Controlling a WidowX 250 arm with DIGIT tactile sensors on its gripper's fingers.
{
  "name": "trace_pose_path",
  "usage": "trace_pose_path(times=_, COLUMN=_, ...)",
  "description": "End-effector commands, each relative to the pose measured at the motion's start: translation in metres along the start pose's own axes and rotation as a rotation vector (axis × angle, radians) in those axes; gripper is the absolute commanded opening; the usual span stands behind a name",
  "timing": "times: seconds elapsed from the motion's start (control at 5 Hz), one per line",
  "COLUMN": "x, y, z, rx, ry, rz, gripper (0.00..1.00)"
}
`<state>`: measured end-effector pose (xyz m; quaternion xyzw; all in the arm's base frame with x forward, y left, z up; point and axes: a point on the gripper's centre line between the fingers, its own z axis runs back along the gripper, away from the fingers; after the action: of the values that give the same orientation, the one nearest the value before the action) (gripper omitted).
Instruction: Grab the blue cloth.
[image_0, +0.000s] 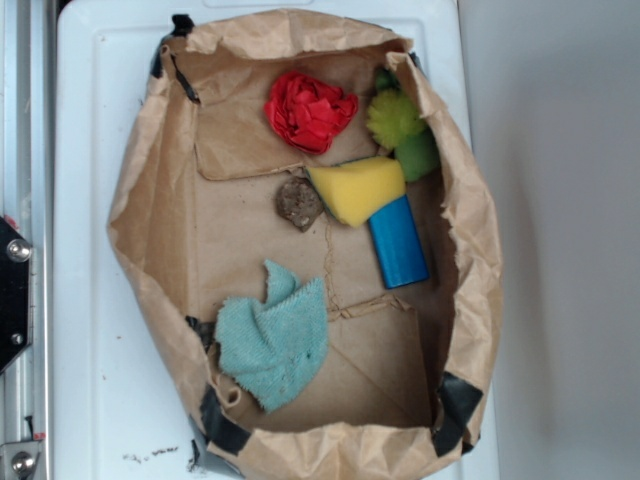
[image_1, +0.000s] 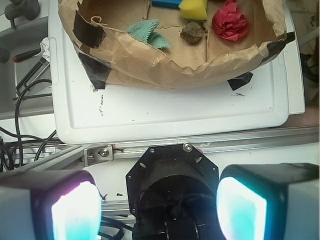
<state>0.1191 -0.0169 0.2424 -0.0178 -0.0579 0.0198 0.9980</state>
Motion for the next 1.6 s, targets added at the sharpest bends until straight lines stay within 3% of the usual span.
trace_pose_path(times=0.0, x=0.000, y=0.000, z=0.000, rx=0.000, ry=0.000, rz=0.000, gripper=1.00)
trace_pose_path(times=0.6, x=0.065, y=-0.015, z=-0.030, rx=0.041, ry=-0.053, rz=0.146, gripper=1.00)
trace_pose_path(times=1.0, x=0.111, y=0.002, z=-0.057, rx=0.006, ry=-0.044, rz=0.243, gripper=1.00)
trace_pose_path(times=1.2, x=0.130, y=0.011, z=-0.069, rx=-0.007, ry=-0.084, rz=0.291, gripper=1.00)
trace_pose_path(times=1.4, x=0.144, y=0.018, z=-0.081, rx=-0.008, ry=-0.082, rz=0.335, gripper=1.00)
